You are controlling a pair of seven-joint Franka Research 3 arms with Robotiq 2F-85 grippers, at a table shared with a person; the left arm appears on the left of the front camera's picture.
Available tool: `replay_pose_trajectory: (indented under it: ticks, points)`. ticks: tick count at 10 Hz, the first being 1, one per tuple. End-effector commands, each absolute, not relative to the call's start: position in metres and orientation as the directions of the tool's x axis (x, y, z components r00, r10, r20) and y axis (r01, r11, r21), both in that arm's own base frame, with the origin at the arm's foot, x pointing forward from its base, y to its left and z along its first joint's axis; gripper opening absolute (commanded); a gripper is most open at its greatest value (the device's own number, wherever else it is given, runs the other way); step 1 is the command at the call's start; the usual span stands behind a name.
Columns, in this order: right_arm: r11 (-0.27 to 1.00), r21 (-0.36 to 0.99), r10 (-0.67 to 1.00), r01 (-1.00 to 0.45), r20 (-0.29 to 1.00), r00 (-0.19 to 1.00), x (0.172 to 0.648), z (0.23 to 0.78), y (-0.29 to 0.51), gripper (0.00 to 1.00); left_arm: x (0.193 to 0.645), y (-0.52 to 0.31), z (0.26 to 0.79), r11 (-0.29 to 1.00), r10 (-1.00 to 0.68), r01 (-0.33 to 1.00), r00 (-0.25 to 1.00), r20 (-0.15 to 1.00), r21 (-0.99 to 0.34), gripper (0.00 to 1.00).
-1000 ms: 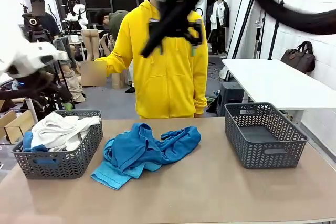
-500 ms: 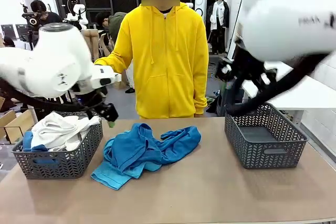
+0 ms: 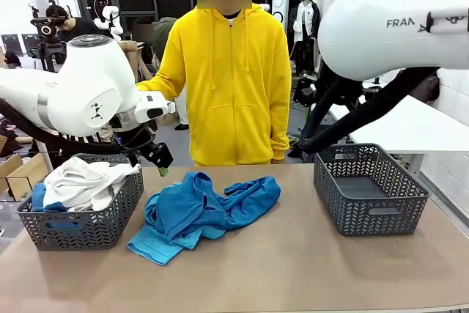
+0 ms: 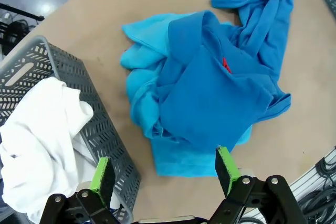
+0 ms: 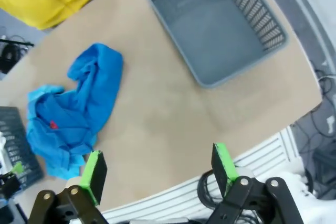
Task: Sort the tops and bottoms.
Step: Lift clothes from the center of the table with your left hand.
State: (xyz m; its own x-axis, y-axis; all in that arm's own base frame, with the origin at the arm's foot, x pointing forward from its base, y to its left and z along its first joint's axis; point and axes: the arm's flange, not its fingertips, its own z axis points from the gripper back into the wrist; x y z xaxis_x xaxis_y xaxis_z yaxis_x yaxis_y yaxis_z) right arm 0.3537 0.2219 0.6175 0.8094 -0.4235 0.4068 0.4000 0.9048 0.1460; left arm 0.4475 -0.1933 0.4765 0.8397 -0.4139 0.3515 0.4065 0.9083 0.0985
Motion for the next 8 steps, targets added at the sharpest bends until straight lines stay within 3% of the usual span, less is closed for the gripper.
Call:
replay_pose_trajectory:
  ticks: [1, 3, 5, 7, 8]
  points:
    - [0.903, 0.152, -0.427, 0.402, 0.403, 0.809, 0.352, 0.614, 0.219, 1.00, 0.457, -0.204, 0.467, 0.911, -0.408, 0.399, 0.834, 0.373, 0.105, 1.00]
    - [0.933, 0.255, -0.340, 0.254, 0.393, 0.854, 0.375, 0.624, 0.175, 1.00, 0.477, -0.229, 0.459, 0.902, -0.419, 0.429, 0.831, 0.366, 0.059, 1.00]
    - [0.988, 0.152, -0.074, 0.022, 0.349, 0.934, 0.399, 0.634, 0.136, 1.00, 0.489, -0.249, 0.453, 0.886, -0.452, 0.458, 0.822, 0.346, 0.069, 1.00]
    - [0.994, 0.069, 0.060, -0.082, 0.271, 0.961, 0.411, 0.637, 0.124, 1.00, 0.491, -0.256, 0.446, 0.879, -0.465, 0.473, 0.826, 0.319, 0.058, 1.00]
    - [0.985, 0.156, -0.125, 0.071, 0.371, 0.920, 0.399, 0.632, 0.131, 1.00, 0.500, -0.262, 0.437, 0.883, -0.460, 0.466, 0.830, 0.317, 0.060, 1.00]
